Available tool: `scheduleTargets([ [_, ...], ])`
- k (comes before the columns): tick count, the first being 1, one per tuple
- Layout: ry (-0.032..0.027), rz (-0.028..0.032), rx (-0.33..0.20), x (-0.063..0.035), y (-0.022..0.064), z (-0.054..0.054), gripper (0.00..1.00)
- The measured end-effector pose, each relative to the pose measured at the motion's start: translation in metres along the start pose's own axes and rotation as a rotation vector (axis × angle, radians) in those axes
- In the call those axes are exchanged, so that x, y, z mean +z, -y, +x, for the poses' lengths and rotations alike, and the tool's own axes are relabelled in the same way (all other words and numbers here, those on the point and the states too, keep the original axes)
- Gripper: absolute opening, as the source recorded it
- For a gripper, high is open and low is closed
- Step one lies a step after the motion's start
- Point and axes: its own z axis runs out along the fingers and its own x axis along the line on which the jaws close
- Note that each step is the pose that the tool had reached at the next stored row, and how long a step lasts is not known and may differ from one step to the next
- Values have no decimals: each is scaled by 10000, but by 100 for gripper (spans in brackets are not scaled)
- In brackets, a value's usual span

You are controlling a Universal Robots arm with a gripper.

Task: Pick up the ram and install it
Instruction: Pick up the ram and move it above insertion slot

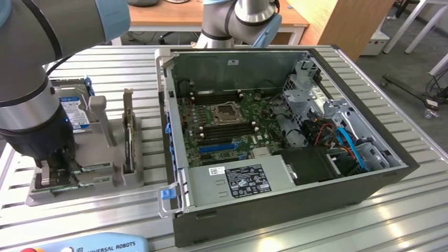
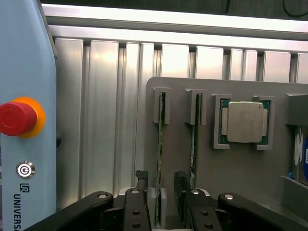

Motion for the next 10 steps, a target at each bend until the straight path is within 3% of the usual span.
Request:
scheduleTargets([
  [10,-1,0,-2,103,-1,3,35],
])
